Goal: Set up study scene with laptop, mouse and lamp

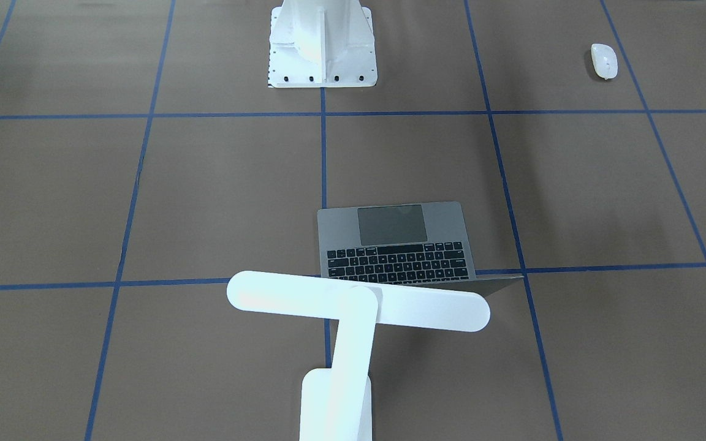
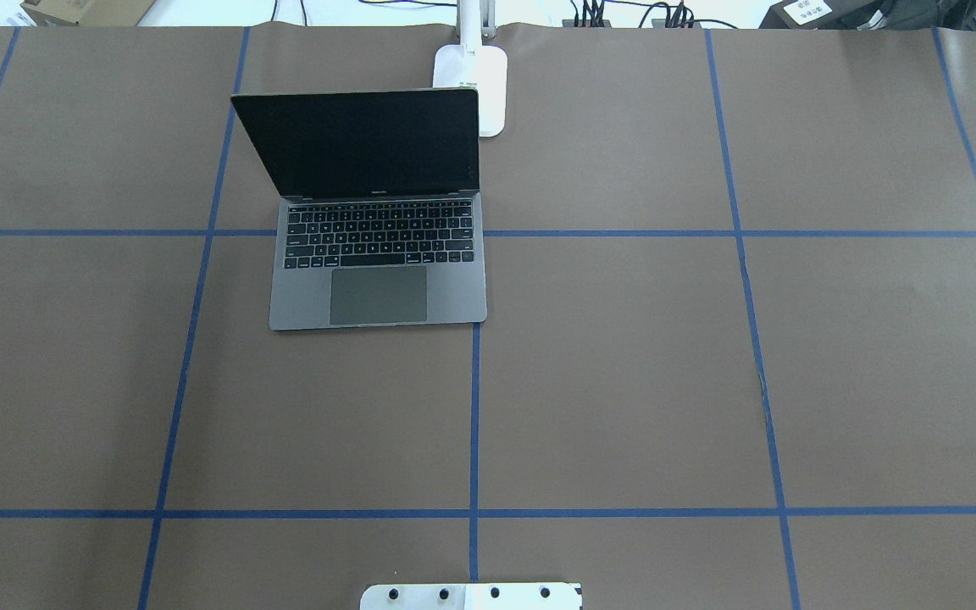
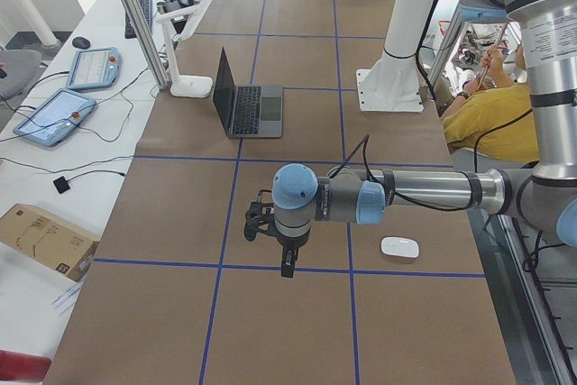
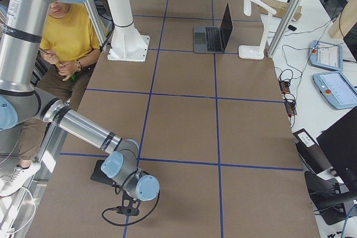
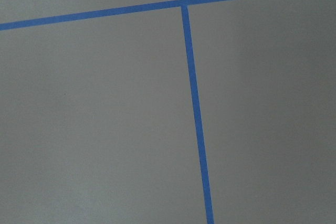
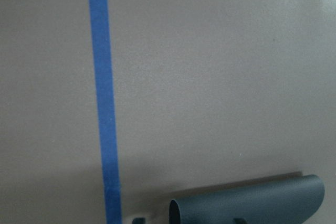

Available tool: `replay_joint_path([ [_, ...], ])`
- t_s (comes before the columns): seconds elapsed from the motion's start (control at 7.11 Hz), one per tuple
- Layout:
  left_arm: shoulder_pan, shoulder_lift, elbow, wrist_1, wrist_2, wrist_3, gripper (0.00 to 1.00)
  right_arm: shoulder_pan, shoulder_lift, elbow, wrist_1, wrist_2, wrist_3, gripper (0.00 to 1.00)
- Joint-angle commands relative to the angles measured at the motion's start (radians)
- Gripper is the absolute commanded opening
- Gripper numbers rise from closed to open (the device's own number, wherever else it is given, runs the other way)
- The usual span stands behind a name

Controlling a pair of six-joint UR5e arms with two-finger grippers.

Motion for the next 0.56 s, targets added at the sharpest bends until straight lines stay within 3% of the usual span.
replay_joint_path([
  [0.0, -0.005, -0.002, 0.000, 0.000, 0.000, 0.000, 1.00, -0.005, -0.009, -0.002, 0.000, -0.002, -0.018, 0.64],
  [0.42, -0.008, -0.002, 0.000, 0.000, 0.001, 0.000, 1.00, -0.015, -0.022, -0.003, 0.000, -0.001, -0.041, 0.64],
])
